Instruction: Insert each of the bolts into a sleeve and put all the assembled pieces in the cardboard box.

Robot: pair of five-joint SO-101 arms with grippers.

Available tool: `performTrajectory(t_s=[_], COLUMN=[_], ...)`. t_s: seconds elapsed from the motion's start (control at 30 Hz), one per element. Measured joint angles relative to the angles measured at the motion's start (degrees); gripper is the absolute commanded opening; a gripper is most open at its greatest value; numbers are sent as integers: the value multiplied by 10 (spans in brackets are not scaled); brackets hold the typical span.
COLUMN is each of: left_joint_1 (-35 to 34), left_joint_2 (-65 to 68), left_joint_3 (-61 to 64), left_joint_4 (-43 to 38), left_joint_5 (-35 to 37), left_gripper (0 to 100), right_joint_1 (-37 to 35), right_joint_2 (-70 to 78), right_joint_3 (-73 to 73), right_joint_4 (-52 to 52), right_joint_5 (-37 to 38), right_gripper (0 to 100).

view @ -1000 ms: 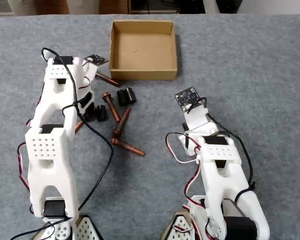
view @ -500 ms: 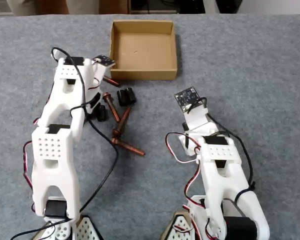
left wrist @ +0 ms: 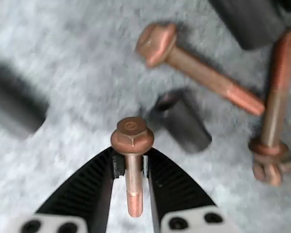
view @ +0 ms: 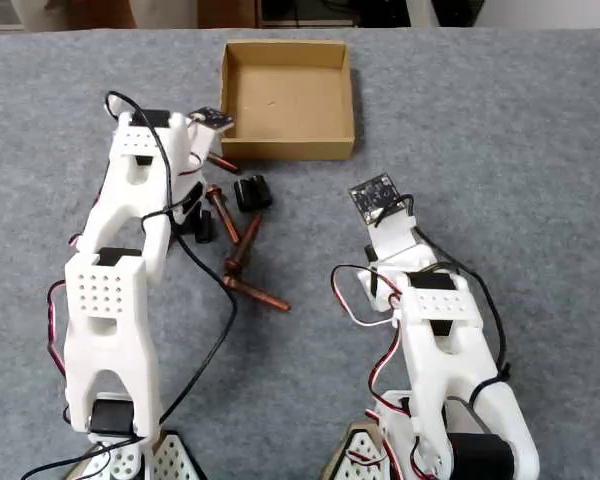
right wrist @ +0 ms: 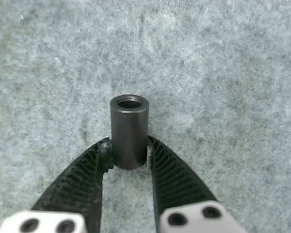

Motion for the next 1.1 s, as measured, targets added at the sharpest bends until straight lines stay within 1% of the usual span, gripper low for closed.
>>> performTrajectory(t_s=[0.07, 0.13, 0.27, 0.37, 0.5, 0.63, 0.7, 0.77, 0.83, 0.97, 1.03, 1.1], left_joint_1=[-9, -20, -47, -59, -58, -58, -58, -58, -58, -58, -58, -54], left_joint_2=[-24, -64, -161, -257, -408, -570, -644, -708, -762, -852, -888, -920], left_joint_3=[-25, -33, -9, 54, 172, 316, 399, 476, 543, 633, 663, 687], left_joint_4=[34, 52, 60, 60, 52, -25, -76, -138, -202, -331, -384, -427], left_joint_5=[0, 0, 0, 0, -1, 0, 4, 33, 84, 212, 267, 305], left_gripper=[18, 18, 18, 18, 18, 19, 19, 19, 19, 19, 19, 19], right_joint_1=[-8, -18, -47, -78, -101, -103, -105, -117, -141, -222, -266, -302], right_joint_2=[-7, -23, -102, -200, -371, -545, -613, -646, -663, -680, -680, -681], right_joint_3=[0, 0, 0, -12, -50, -55, -48, -23, 18, 122, 171, 212], right_joint_4=[1, 22, 119, 221, 352, 379, 362, 317, 254, 77, -4, -55], right_joint_5=[-1, -1, 0, 0, 0, 0, -2, -27, -88, -249, -285, -296], right_gripper=[19, 19, 19, 19, 19, 19, 19, 19, 19, 19, 19, 19])
